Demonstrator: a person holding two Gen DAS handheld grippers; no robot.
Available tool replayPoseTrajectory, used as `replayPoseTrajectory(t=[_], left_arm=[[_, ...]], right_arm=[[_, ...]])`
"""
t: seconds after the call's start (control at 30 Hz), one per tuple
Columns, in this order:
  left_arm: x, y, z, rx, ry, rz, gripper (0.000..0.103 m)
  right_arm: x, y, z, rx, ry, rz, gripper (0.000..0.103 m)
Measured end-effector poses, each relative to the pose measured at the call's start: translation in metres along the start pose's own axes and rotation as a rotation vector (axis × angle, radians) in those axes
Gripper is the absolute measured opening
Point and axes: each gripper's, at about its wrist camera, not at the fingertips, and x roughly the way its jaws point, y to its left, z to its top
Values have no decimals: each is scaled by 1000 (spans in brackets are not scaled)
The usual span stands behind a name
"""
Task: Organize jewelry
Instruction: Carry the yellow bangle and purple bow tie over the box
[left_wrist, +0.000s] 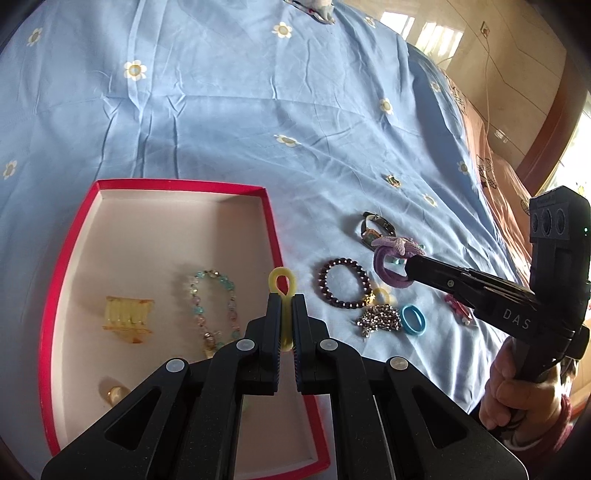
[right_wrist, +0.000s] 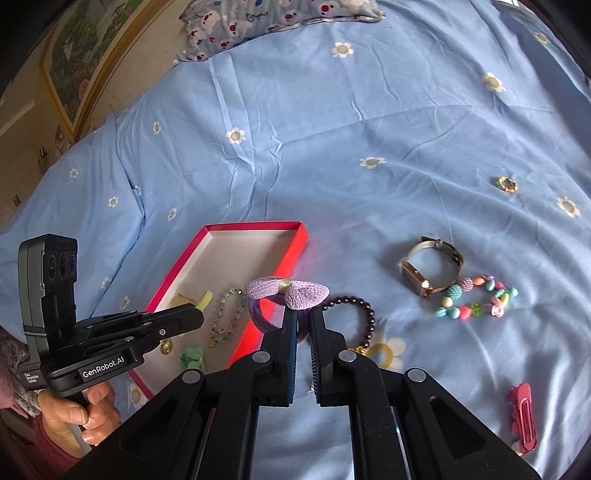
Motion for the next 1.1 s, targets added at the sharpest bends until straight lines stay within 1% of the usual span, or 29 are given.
replayPoseTrajectory(t=[0.27, 0.53, 0.87, 0.97, 1.1], left_arm=[[-8, 19, 1, -23, -17, 28, 4], [-13, 49, 6, -54, -30, 74, 4], [-4, 93, 21, -88, -27, 145, 4], [2, 109, 27, -102, -17, 165, 4], [16, 125, 31, -111, 16, 192, 4]], right_arm=[[11, 17, 1, -22, 15, 24, 6], [31, 37, 10, -52, 31, 50, 6], [85, 62, 15, -106, 106, 67, 6], [99, 65, 17, -116, 122, 67, 6], [118, 68, 19, -126, 143, 61, 6]])
